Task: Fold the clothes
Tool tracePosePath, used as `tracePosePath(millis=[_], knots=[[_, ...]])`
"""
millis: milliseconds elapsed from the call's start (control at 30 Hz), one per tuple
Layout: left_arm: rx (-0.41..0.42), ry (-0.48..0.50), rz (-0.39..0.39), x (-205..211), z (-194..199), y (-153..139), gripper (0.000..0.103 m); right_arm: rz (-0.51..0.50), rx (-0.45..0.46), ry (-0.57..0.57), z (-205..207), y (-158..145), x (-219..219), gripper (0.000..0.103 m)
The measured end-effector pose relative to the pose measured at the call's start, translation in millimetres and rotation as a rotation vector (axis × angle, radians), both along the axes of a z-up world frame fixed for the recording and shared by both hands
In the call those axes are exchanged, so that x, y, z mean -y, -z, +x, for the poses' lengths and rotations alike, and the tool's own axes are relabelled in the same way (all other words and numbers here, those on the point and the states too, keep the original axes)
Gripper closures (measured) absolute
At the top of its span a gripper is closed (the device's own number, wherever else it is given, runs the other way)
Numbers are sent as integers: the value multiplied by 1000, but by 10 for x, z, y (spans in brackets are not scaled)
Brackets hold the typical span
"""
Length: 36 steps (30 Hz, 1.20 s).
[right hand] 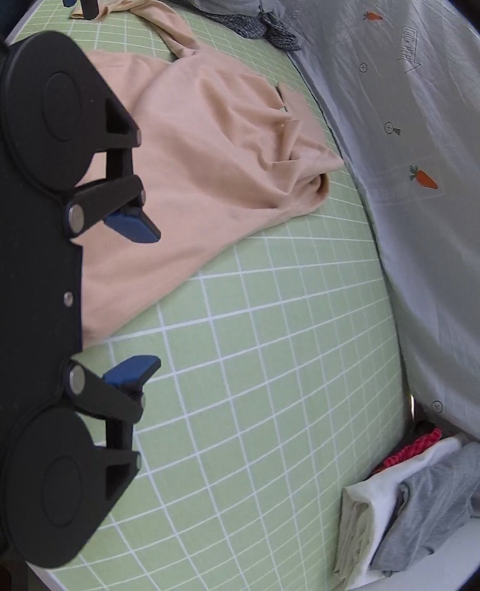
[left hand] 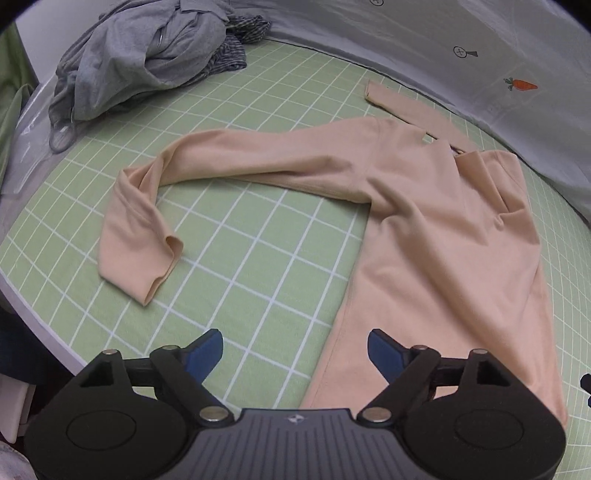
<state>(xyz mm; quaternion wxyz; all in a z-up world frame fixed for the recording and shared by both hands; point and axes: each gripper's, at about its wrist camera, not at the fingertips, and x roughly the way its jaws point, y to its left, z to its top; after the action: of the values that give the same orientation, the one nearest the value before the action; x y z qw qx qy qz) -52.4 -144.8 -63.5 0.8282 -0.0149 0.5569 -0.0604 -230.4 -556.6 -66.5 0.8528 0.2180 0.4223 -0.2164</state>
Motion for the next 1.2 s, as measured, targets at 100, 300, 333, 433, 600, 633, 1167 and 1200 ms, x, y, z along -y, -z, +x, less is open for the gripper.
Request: tracePosePath(millis=[100, 300, 333, 433, 600, 633, 1167, 1200], knots=[[0, 22, 29, 134, 168, 1, 8, -74, 30, -4, 198, -55, -7, 7], [-24, 61, 78, 455, 565, 140, 8, -145, 46, -61, 628, -72, 94, 0], [-27, 64, 78, 512, 650, 163, 8, -158, 43, -69, 713, -59, 118, 0], [-33, 73, 77, 685, 903, 232, 7, -184, 27, -93, 995, 6, 227, 0], [-52, 86, 83, 976, 1340, 371, 6, -149, 15, -150, 1598, 205, 457, 0], [-66, 88, 89, 1031, 1437, 419, 6, -150, 9, -167, 1751, 255, 472, 0], [-93, -1, 111, 1154, 1941, 718, 0, -236, 6, -182, 2836, 793, 573, 0], [-91, 0, 111, 1153, 1937, 718, 0, -245, -4, -123, 2760, 787, 670, 0]])
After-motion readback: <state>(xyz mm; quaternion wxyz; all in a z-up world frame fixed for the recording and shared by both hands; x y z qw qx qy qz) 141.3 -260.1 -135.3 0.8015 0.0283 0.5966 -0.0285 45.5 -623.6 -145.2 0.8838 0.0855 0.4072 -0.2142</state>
